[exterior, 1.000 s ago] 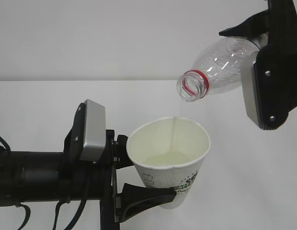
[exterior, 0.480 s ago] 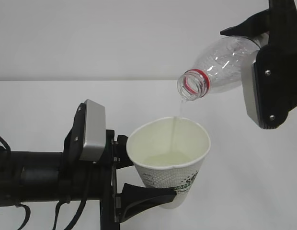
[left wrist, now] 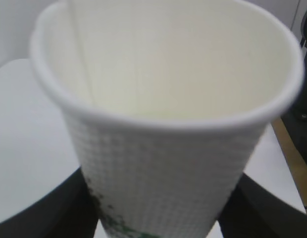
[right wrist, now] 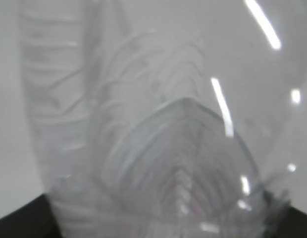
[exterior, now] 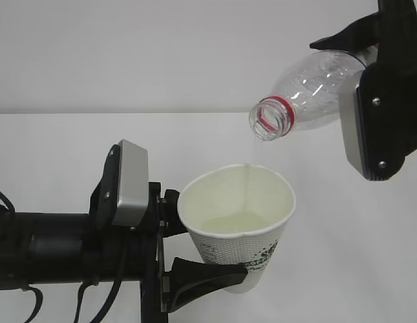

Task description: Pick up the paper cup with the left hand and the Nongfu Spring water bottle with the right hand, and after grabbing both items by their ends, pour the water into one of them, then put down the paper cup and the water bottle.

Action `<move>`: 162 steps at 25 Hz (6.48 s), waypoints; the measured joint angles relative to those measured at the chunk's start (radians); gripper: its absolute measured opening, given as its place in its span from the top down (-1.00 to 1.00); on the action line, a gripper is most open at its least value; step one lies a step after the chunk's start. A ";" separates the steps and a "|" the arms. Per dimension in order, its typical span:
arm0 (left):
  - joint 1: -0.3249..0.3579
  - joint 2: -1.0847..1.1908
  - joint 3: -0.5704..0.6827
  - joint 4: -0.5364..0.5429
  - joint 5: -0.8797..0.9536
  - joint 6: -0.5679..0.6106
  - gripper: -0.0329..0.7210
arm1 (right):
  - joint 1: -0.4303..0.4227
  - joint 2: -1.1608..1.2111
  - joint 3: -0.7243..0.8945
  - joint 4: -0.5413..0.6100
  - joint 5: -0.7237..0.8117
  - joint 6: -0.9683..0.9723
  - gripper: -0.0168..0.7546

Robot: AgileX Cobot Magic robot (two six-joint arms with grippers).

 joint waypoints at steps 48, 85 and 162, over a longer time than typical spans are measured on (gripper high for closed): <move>0.000 0.000 0.000 0.000 -0.002 0.000 -0.38 | 0.000 0.000 0.000 0.002 0.027 -0.020 -0.28; 0.000 0.002 0.000 0.005 -0.004 0.000 -0.38 | 0.026 0.000 0.000 0.004 0.036 -0.061 -0.28; 0.000 0.006 0.000 0.016 -0.010 0.005 -0.37 | 0.027 0.000 -0.002 0.007 -0.056 0.453 -0.28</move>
